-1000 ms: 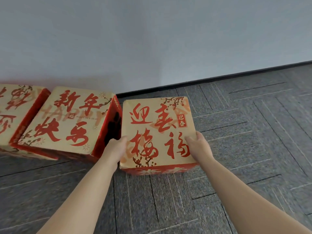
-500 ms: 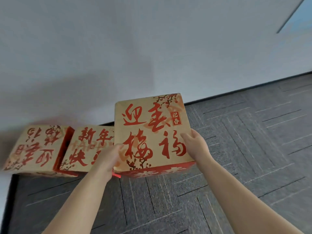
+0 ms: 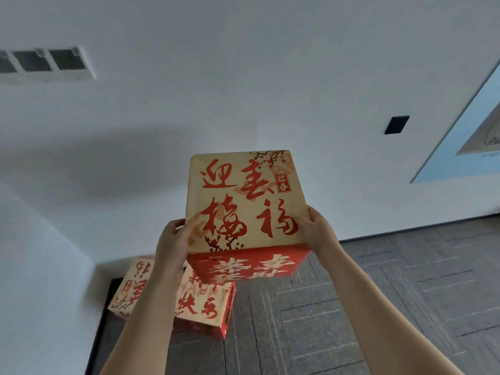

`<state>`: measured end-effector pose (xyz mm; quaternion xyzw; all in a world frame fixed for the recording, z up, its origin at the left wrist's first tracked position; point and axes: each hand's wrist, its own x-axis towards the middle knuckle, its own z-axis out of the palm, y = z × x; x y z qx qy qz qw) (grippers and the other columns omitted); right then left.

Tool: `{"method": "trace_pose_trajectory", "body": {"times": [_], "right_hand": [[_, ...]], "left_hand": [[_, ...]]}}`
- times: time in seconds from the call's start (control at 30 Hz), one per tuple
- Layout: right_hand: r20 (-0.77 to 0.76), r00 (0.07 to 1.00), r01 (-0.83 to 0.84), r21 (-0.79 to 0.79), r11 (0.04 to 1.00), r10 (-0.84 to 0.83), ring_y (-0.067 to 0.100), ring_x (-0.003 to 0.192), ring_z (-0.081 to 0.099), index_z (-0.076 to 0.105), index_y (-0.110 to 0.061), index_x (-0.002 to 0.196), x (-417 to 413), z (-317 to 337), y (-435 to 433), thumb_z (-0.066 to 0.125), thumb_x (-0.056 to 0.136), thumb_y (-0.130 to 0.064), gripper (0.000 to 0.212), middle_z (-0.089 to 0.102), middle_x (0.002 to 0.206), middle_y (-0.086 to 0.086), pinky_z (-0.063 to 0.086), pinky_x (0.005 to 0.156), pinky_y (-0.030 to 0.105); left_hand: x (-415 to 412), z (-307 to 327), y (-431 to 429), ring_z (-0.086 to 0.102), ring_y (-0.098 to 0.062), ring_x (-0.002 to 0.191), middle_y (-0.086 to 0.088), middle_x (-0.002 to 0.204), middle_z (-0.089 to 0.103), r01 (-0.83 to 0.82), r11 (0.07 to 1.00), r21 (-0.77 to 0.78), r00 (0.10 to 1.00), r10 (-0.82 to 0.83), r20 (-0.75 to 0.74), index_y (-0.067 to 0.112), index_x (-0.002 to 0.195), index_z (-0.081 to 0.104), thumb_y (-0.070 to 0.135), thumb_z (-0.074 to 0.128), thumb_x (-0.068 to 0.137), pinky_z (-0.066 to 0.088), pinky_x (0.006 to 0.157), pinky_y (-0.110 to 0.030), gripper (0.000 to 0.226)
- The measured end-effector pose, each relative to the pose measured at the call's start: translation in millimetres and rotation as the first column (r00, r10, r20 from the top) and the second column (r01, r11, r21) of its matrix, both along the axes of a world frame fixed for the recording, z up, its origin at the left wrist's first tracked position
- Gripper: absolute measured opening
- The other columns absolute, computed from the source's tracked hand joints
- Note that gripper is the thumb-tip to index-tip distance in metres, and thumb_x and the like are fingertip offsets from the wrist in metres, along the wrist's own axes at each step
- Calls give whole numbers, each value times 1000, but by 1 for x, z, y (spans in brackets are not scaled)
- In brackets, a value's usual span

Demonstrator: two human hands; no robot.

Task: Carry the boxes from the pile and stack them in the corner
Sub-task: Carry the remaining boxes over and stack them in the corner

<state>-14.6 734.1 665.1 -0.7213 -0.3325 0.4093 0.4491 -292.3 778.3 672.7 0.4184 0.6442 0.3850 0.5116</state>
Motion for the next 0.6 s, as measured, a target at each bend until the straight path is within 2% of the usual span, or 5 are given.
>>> {"method": "trace_pose_trajectory", "body": {"times": [0.1,0.2,0.33,0.43,0.6], "right_hand": [[-28,997,-75,59,995,77,17,94,75,64,-25,129,-29,16,6,58,105,-30,25,77,107,-4,59,68,28],[-111,985,-125,87,988,134,21,94,77,65,-25,128,-54,21,12,60,105,-27,23,79,106,-1,64,74,35],[-167,949,-251,107,962,266,22,91,79,69,-25,123,-76,25,24,61,104,-23,20,81,102,0,65,75,38],[-192,898,-380,122,917,397,22,90,79,69,-26,121,-88,30,25,62,104,-23,19,81,101,0,66,76,40],[-196,759,-608,127,784,621,23,89,80,65,-24,124,-116,37,4,60,106,-26,19,81,103,1,66,83,48]], "left_hand": [[-29,17,-11,75,-28,91,-6,109,72,-93,996,12,988,90,124,23,127,49,50,74,86,63,73,-45,55],[-53,24,-30,76,-32,90,-12,108,73,-159,987,-12,963,158,217,18,129,50,49,72,86,62,71,-47,57],[-66,37,-67,74,-31,91,-7,101,77,-273,962,-2,944,268,193,26,116,63,53,62,92,59,87,-53,36],[-71,43,-104,75,-32,96,-4,106,77,-396,918,7,908,390,156,27,121,63,63,70,80,57,89,-60,55],[-79,59,-182,76,-34,90,-11,100,78,-648,762,6,753,640,154,15,118,63,40,75,89,59,87,-58,39]]}}
